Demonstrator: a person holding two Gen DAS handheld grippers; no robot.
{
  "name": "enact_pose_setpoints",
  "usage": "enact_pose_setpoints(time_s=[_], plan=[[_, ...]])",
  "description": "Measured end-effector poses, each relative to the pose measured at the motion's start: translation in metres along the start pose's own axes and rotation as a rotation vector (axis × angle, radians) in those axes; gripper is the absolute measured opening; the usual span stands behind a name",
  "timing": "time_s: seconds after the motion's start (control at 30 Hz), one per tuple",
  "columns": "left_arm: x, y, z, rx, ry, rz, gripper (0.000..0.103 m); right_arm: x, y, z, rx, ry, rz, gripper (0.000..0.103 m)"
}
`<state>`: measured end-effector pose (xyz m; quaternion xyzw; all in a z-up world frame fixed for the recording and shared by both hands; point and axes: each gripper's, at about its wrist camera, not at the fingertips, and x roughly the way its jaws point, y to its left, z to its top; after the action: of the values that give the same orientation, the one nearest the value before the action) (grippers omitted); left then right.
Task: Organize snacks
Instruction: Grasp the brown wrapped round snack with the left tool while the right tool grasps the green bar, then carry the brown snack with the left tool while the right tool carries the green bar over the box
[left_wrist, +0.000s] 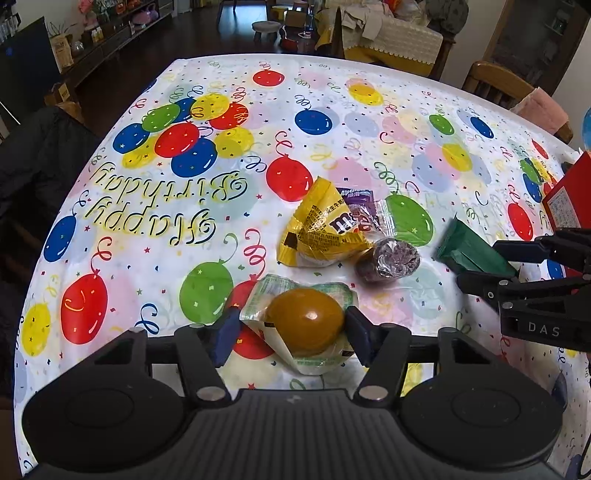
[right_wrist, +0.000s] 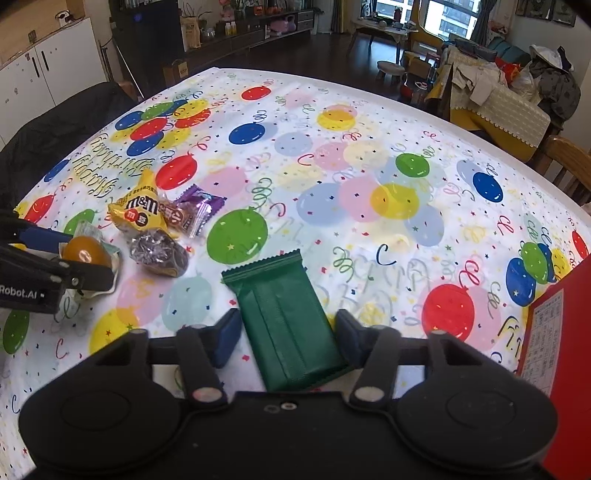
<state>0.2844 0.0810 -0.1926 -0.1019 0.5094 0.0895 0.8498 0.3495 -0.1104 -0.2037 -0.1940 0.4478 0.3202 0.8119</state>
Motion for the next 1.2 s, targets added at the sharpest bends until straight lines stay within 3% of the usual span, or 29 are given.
enact_pose_setpoints(time_s=[0.67,1.2], plan=[[-0.030,0.003,-0.038,0.019,0.036,-0.020,0.060,-0.050,0.027,-0.039,0.185,-0.023,-0.070,0.047],[-0.113,-0.021,-0.047,0.112,-0.087,-0.105,0.060,-0.153,0.043,-0.058,0.267,-0.139,-0.158,0.047]])
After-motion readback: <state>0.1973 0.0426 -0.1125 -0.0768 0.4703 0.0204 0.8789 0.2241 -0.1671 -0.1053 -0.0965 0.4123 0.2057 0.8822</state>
